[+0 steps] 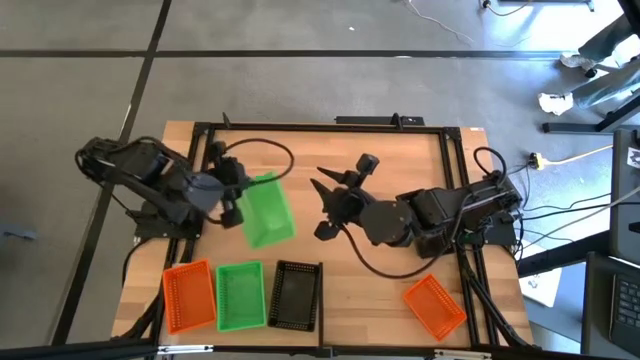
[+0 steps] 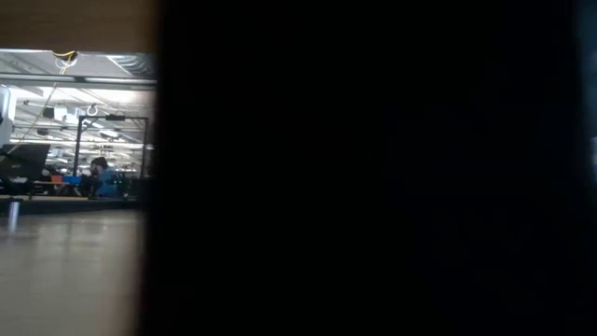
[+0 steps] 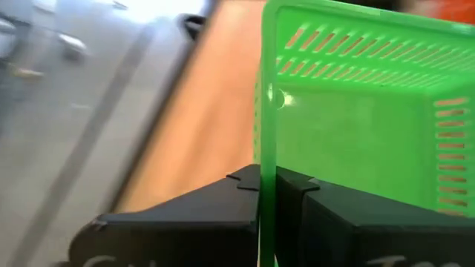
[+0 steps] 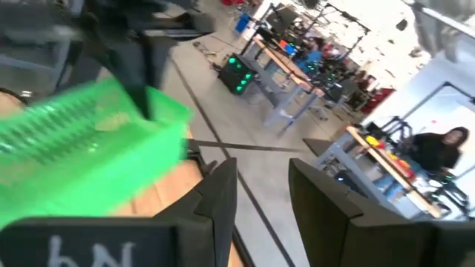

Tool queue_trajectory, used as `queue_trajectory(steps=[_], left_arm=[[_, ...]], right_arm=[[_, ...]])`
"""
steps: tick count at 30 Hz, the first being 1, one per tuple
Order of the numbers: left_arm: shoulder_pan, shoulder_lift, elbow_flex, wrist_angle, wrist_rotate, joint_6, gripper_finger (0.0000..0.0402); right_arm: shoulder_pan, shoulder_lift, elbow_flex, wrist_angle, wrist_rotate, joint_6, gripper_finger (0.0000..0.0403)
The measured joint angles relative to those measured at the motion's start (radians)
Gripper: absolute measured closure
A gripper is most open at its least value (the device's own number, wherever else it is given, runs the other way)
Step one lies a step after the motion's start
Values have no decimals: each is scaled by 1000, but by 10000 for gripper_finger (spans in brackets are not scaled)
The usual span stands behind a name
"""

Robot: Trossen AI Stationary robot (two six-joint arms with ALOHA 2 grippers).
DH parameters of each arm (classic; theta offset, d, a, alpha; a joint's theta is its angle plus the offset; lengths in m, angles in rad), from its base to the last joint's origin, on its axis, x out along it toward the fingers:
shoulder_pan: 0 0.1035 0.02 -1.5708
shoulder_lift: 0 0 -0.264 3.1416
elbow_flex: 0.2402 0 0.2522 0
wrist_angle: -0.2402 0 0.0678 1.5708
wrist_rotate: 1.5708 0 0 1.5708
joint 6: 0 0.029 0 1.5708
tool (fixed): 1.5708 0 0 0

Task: Stack baskets on shelf by color
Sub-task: Stack the green basket on top of the other green baskets on the shelf

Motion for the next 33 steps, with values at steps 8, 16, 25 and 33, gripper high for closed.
queue_trajectory(steps=[8, 16, 25, 33], left_arm=[[-8, -66, 0, -28, 406, -138, 401], [-144, -12, 0, -24, 544, -332, 401], [-300, 123, 0, -30, 546, -472, 401], [-305, 200, -1, -42, 522, -490, 401]], right_arm=[[23, 0, 0, 1, 129, -45, 279], [25, 0, 0, 1, 157, -45, 279], [25, -1, 0, 6, 177, -44, 279], [25, -1, 0, 6, 177, -47, 279]])
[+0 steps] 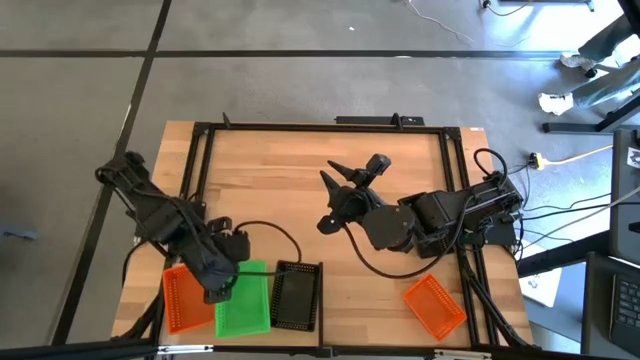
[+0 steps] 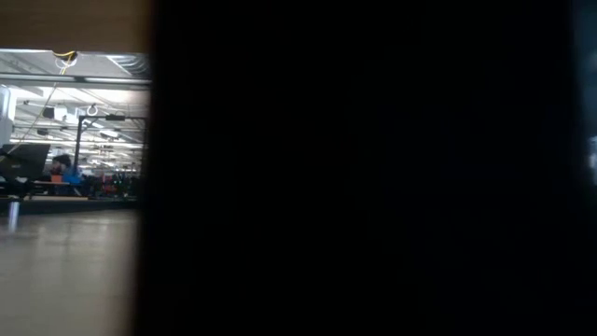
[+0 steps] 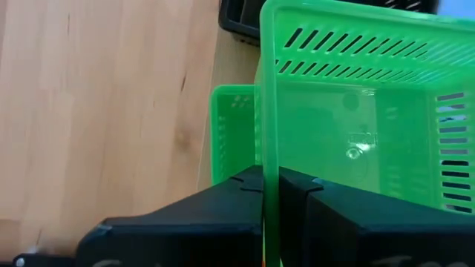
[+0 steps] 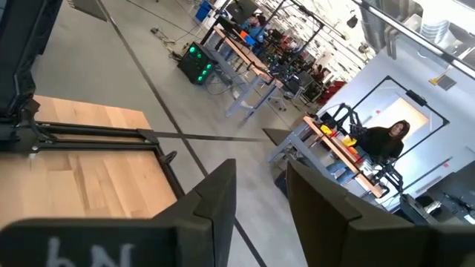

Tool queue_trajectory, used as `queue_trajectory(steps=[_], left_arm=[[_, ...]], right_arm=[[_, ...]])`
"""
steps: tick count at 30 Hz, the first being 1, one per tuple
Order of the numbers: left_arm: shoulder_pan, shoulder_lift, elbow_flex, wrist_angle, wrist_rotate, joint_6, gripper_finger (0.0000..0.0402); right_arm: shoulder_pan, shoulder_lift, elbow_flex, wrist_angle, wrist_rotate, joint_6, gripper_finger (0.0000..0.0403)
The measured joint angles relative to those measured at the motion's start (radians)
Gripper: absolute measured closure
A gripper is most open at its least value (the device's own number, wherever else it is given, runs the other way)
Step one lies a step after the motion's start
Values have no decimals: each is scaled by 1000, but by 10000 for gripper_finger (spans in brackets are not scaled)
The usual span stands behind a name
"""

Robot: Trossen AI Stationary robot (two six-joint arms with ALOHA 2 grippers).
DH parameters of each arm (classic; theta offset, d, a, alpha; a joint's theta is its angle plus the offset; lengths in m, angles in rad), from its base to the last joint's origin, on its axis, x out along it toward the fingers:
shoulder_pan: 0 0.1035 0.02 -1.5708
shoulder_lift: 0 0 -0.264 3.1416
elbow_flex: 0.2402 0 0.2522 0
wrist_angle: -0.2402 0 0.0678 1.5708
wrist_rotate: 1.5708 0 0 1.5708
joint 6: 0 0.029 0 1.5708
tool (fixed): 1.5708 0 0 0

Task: Stack baskets on shelf by color
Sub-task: Stack the green basket on top of the other green baskets on the shelf

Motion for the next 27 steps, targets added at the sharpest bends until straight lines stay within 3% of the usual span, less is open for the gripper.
queue_trajectory(steps=[17, 27], left_arm=[[0, 18, 0, -52, 0, -5, 400], [0, 18, 0, -48, 6, -8, 330]], right_arm=[[0, -2, 0, 0, 3, -33, 279], [0, -2, 0, 7, 3, -32, 279]])
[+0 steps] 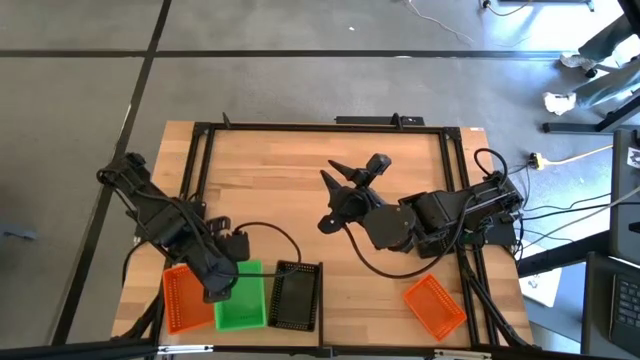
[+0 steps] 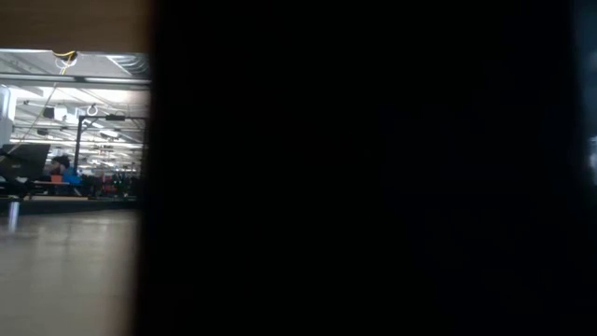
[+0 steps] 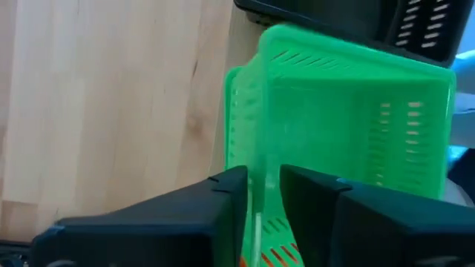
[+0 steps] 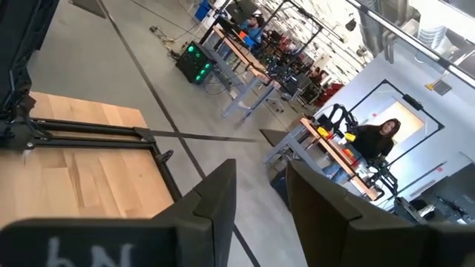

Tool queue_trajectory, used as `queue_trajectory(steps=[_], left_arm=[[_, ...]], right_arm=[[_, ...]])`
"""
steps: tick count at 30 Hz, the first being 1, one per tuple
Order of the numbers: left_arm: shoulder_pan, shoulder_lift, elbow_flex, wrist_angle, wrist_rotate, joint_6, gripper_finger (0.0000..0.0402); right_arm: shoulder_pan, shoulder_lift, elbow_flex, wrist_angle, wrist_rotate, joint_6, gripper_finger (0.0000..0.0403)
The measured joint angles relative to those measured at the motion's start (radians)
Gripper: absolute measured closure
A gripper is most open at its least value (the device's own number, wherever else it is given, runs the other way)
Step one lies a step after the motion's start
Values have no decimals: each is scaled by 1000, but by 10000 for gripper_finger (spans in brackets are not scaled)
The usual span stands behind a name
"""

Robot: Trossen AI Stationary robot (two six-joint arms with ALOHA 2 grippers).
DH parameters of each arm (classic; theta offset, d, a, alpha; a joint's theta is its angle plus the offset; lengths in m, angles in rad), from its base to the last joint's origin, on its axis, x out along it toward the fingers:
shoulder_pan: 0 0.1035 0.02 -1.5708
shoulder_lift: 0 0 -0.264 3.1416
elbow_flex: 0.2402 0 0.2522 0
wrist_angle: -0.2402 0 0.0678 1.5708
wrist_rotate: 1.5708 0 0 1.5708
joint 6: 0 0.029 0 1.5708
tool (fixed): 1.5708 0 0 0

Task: Stack baskets on shelf by color
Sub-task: Stack the green basket on top of the other green baskets on the shelf, then stack the black basket on top of the other black baskets on the shelf

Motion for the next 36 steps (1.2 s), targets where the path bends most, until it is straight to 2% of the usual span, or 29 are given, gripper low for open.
queue_trajectory(steps=[6, 10, 15, 21, 24, 27, 30, 36], left_arm=[[0, 0, 0, 6, 87, -2, 314], [0, 0, 0, 6, 142, -5, 313], [0, -9, 0, -1, 80, -9, 313], [11, -41, 0, -1, 58, -8, 316], [19, -58, 0, -4, -5, 3, 316], [19, -85, 0, -4, -134, 27, 314], [17, -116, 0, -4, -251, 32, 317], [17, -163, 0, -4, -452, 33, 318]], right_arm=[[5, -4, 0, 6, 63, -26, 279], [12, -23, 0, 2, 66, -26, 279], [14, -59, 1, 2, 16, -19, 279], [14, -72, 1, -2, 22, -19, 279], [14, -88, 1, -82, -2, -13, 279], [13, -130, 1, -239, -119, 129, 279], [3, -185, 1, -442, -296, 372, 279], [-30, -254, 1, -934, -561, 848, 279]])
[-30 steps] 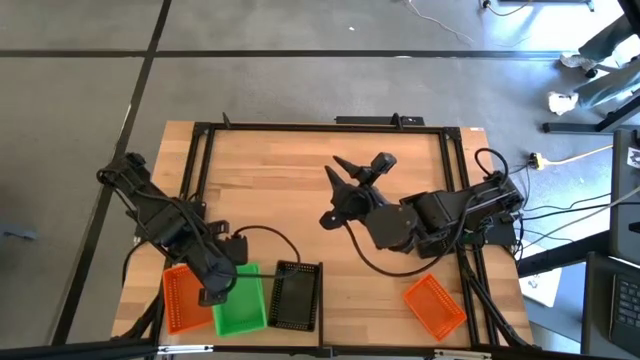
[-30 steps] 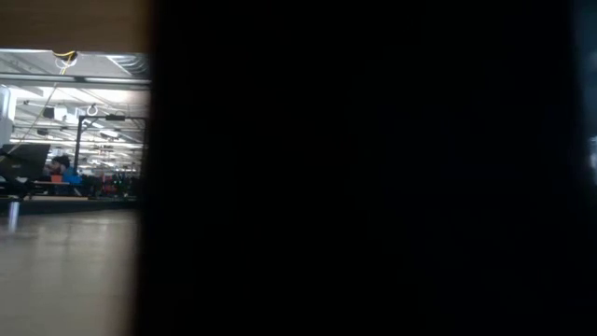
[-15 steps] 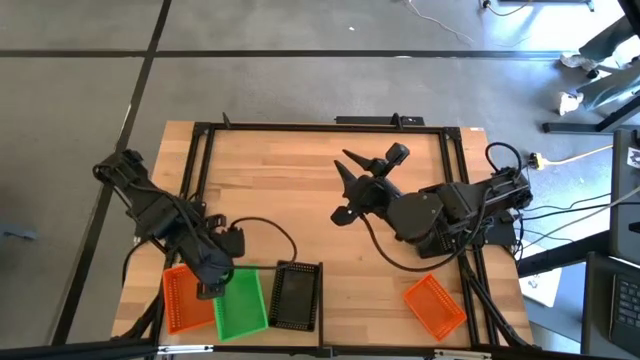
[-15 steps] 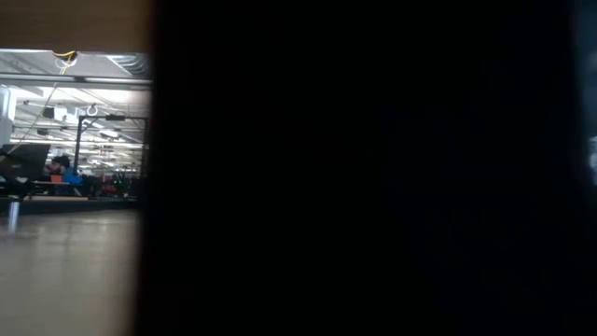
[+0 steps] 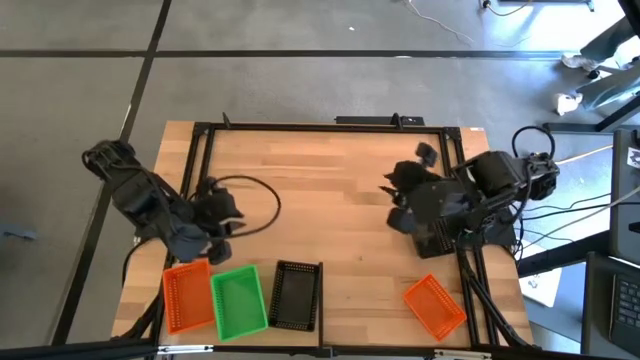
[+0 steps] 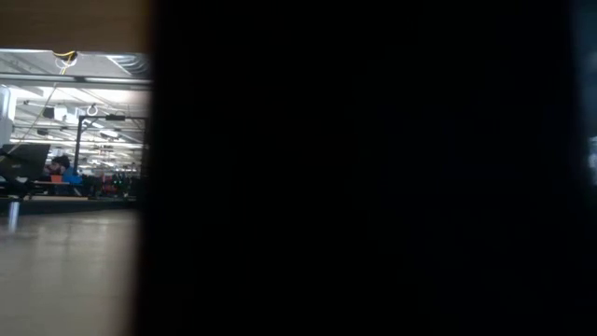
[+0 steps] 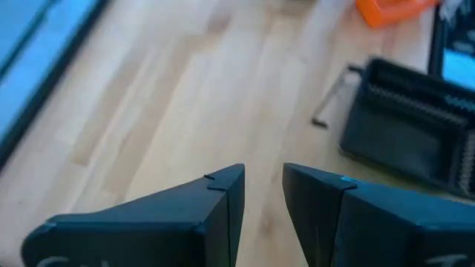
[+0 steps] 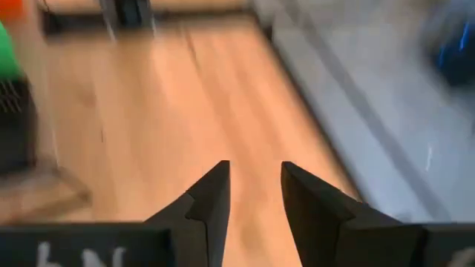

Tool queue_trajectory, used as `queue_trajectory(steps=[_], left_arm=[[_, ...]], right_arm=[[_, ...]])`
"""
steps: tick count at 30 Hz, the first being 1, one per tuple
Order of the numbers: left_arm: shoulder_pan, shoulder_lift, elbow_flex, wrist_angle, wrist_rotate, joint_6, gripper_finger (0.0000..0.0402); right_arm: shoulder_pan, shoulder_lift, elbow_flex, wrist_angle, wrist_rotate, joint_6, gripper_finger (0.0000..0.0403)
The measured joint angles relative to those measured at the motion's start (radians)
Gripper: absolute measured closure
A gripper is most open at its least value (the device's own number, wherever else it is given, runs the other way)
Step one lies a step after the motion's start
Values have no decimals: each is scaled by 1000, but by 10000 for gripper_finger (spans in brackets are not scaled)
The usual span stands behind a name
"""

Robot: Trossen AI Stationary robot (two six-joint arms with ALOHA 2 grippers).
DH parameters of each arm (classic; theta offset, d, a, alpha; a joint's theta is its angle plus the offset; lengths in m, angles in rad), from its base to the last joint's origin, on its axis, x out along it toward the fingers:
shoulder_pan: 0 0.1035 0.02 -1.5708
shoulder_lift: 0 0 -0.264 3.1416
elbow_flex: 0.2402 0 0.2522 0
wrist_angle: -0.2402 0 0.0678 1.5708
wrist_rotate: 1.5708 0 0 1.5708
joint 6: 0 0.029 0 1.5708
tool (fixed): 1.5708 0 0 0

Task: Stack baskets on shelf by color
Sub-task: Stack the black basket on top of the other black baskets on the shelf

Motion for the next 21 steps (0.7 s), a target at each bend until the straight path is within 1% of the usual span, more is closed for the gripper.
queue_trajectory(steps=[2, 3, 5, 7, 12, 16, 21], left_arm=[[0, -15, 0, 0, -38, 0, 318], [1, -18, 0, 0, -57, -1, 318], [1, -23, 0, 4, -94, -1, 318], [1, -25, 0, 10, -129, -7, 318], [1, -25, 0, 15, -148, -9, 318], [1, -25, 0, 18, -148, -9, 318], [1, -25, 0, 28, -148, -10, 318]], right_arm=[[-14, -2, -2, -143, -91, 154, 279], [-24, -5, -17, -127, -143, 212, 279], [-40, -31, -72, -62, -268, 264, 279], [-63, -39, -113, 0, -340, 349, 279], [-102, -40, -284, -130, -367, 554, 279], [-126, -101, -470, -43, -431, 574, 279], [-163, -174, -664, -26, -509, 671, 279]])
